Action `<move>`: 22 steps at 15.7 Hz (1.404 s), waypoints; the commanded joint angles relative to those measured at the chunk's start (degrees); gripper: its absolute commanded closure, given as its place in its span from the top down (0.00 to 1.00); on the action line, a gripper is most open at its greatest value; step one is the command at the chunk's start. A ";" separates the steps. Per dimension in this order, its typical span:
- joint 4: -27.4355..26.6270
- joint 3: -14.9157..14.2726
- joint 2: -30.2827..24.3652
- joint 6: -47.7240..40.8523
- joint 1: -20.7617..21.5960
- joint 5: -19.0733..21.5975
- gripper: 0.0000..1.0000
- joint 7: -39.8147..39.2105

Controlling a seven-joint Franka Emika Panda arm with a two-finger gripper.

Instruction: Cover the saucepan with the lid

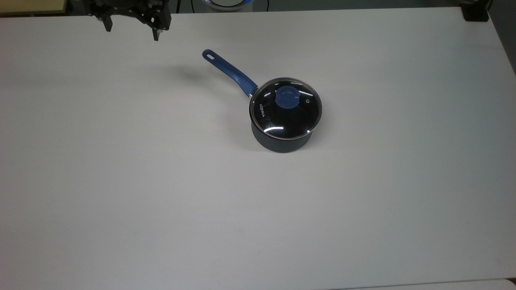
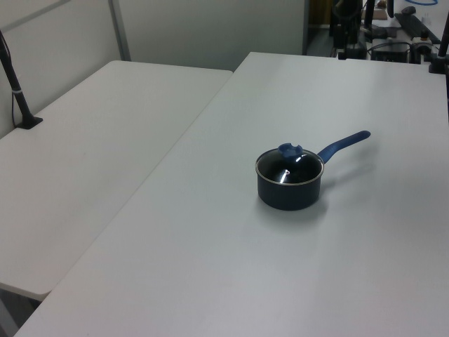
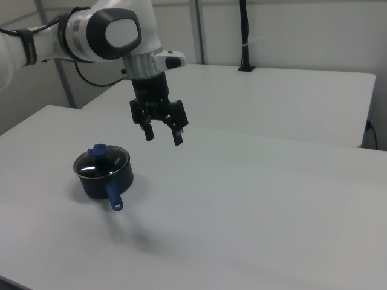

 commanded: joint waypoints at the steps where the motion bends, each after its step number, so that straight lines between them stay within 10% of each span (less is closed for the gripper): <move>1: -0.04 -0.20 -0.07 0.66 0.74 -0.62 1.00 1.22; 16: -0.13 -0.20 -0.07 0.66 0.74 -0.36 1.00 1.31; 22: -0.13 -0.64 0.81 0.75 0.30 6.67 1.00 1.22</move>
